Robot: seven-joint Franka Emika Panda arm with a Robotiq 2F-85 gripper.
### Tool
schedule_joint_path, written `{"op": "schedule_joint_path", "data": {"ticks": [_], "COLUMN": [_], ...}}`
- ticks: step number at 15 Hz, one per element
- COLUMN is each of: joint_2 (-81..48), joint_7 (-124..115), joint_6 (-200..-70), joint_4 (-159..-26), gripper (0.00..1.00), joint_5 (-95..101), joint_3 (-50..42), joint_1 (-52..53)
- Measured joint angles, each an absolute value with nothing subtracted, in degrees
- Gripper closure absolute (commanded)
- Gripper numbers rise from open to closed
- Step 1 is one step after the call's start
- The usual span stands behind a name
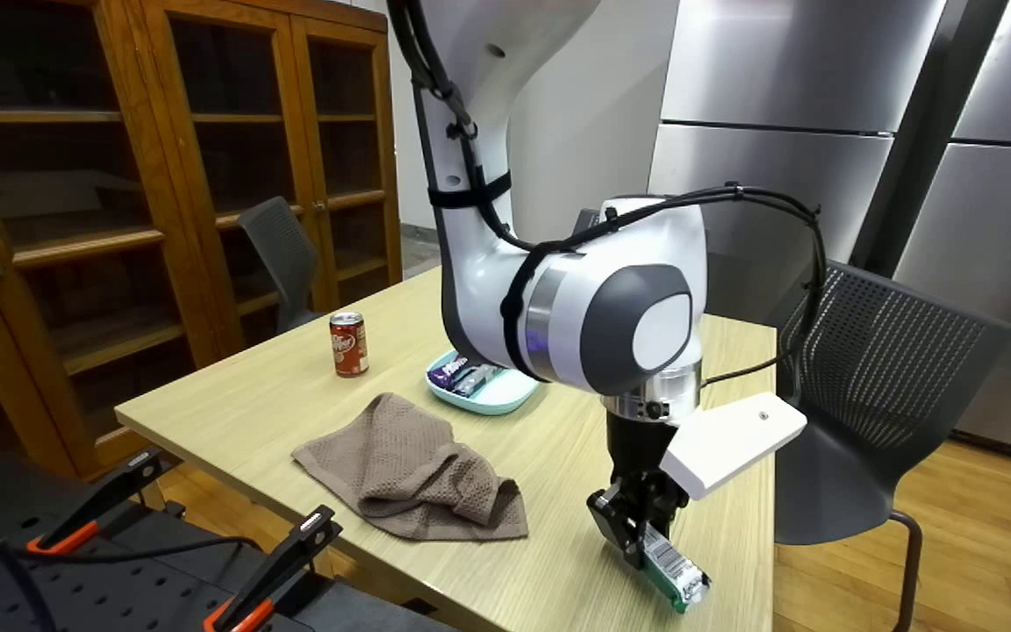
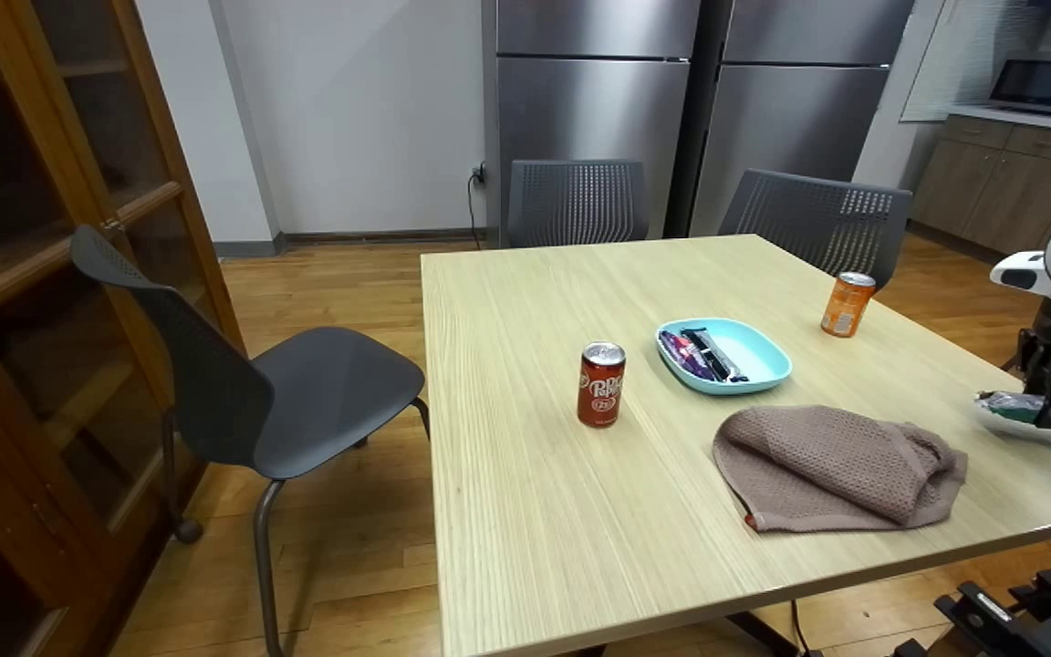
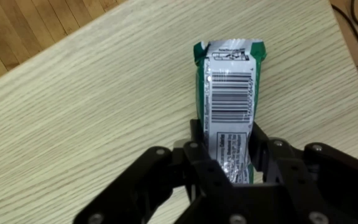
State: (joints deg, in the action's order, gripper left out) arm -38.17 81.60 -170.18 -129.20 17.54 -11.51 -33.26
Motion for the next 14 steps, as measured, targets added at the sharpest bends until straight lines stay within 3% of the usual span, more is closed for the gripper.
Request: {"op": "schedule_joint_path", "data": {"ticks": [14], "joint_2": [-31.68], "joint_7": [67.62], "joint_6": [-154.82], "joint_4": [-129.13], "gripper": [0.88], "joint_5": [4.38], "joint_3": [-5.14], "joint_1": [-25.39]}}
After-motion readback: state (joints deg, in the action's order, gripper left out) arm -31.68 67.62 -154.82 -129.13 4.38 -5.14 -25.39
